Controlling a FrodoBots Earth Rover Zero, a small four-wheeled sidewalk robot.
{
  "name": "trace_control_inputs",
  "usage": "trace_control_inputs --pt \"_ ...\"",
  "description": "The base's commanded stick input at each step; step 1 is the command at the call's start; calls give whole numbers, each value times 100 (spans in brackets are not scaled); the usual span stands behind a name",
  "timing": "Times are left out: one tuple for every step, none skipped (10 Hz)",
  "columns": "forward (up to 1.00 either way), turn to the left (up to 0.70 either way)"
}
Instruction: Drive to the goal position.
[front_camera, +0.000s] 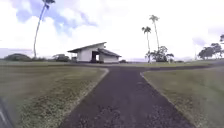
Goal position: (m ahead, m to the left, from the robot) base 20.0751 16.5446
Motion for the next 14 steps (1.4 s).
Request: trace_control_inputs --pt "85 0" --pt "85 0" --pt "85 0" --pt "85 0" --pt "85 0" --pt "85 0" --pt "85 0" --pt "85 0" --pt "85 0" --pt "85 0" --pt "85 0" --pt "85 0" --pt "85 0" --pt "85 0"
